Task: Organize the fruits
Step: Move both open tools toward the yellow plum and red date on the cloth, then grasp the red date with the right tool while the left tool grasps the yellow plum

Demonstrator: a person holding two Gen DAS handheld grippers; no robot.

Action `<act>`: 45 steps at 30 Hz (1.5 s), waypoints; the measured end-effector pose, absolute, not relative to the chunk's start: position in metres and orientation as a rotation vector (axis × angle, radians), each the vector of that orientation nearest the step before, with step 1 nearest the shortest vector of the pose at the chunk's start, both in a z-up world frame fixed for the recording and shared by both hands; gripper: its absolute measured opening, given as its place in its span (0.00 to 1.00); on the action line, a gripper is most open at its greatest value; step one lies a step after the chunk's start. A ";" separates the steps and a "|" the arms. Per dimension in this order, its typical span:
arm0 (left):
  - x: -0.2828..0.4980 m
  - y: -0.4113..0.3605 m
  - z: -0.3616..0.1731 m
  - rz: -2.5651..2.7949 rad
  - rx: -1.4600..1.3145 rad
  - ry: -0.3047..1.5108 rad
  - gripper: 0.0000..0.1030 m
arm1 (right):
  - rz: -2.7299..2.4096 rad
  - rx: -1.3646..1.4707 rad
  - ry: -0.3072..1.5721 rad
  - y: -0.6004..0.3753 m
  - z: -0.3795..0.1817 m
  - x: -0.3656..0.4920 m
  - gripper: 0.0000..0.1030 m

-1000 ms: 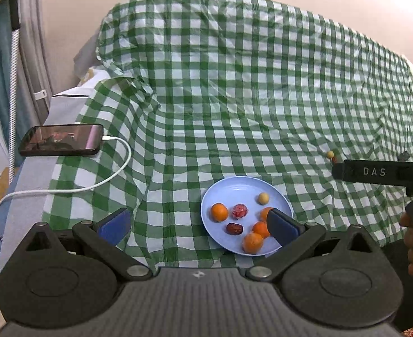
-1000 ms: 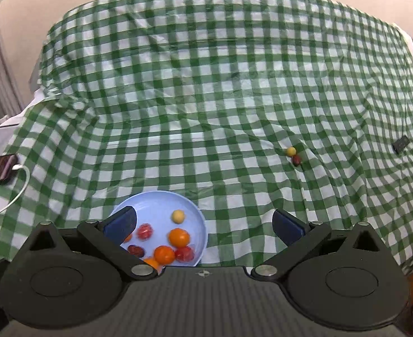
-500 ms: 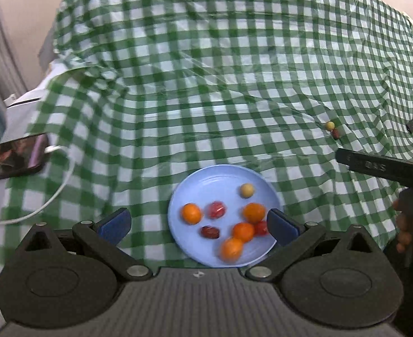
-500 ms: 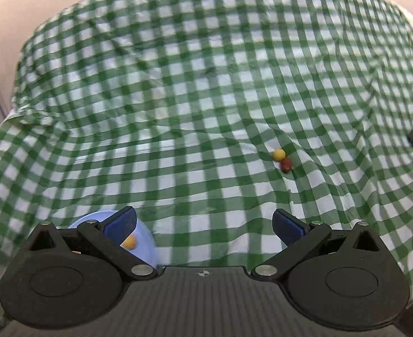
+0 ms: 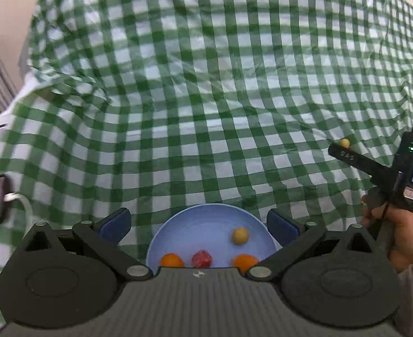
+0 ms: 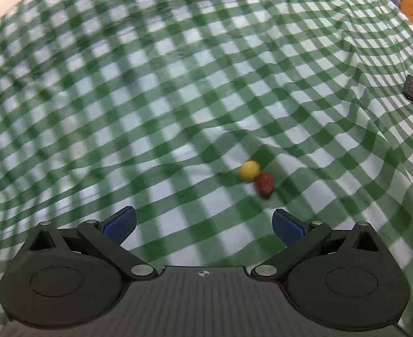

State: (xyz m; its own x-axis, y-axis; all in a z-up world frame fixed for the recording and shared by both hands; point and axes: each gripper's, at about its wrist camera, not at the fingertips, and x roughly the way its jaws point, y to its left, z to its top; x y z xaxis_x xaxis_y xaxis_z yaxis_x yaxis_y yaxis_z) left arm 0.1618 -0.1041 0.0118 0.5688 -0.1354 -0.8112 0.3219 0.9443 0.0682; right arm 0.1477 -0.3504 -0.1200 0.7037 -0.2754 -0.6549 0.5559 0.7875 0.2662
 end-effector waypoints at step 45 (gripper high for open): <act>0.259 -0.320 -0.099 -0.506 0.267 0.920 0.97 | -0.667 0.394 0.626 -0.437 -0.186 0.179 0.33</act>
